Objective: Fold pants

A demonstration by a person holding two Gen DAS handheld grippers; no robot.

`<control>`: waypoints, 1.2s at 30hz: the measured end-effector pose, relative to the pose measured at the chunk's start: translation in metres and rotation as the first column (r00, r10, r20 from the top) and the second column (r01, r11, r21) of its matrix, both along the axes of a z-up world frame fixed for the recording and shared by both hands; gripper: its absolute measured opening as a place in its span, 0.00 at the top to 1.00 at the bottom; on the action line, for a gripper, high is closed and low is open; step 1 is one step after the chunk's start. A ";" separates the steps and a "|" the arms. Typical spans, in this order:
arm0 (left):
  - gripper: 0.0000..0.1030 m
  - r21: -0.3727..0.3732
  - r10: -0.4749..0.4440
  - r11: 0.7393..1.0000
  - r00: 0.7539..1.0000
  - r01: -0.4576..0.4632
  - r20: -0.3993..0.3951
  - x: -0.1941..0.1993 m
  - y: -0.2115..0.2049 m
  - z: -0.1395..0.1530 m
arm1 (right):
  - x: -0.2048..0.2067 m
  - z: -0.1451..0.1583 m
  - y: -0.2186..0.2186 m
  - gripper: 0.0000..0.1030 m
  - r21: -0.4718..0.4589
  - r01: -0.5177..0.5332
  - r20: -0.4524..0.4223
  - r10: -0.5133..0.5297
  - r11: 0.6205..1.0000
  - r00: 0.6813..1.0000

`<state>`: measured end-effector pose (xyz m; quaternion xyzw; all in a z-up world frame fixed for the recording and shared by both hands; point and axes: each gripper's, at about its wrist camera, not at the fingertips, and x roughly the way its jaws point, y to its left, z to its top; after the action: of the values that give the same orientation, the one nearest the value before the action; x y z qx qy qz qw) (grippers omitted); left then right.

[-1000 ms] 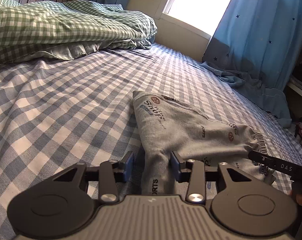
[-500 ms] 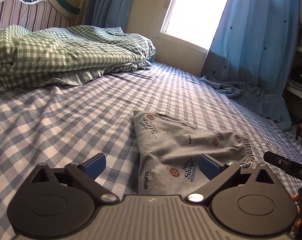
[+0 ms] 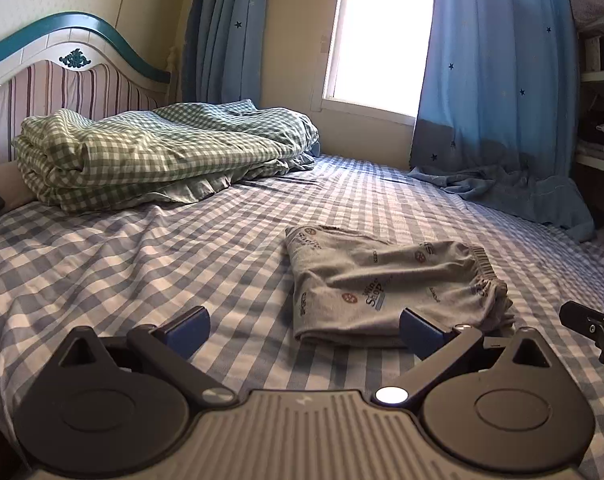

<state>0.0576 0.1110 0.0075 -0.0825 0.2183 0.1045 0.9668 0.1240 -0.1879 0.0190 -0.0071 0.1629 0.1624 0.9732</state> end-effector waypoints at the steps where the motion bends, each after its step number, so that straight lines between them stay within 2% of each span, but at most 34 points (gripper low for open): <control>1: 0.00 0.006 0.001 1.000 1.000 -0.001 0.000 -0.006 -0.002 -0.003 | -0.009 -0.003 -0.001 0.01 -0.005 0.002 -0.001 -0.002 1.000 1.000; 12: 0.00 0.105 -0.049 0.993 0.998 0.052 -0.034 -0.052 -0.032 -0.029 | -0.070 -0.028 -0.003 0.01 -0.041 0.051 -0.017 -0.052 0.998 0.999; 19: 0.00 0.088 -0.054 0.994 0.998 0.057 -0.036 -0.059 -0.032 -0.032 | -0.083 -0.035 -0.007 0.01 -0.058 0.080 -0.025 -0.081 0.995 0.996; 36: 0.00 0.068 -0.045 0.997 0.998 0.049 -0.052 -0.059 -0.028 -0.035 | -0.085 -0.038 -0.015 0.01 -0.062 0.100 -0.042 -0.103 0.993 0.994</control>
<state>-0.0016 0.0831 -0.0278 -0.0414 0.2405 0.0913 0.9655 0.0393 -0.2032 -0.0191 -0.0241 0.1898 0.1079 0.9756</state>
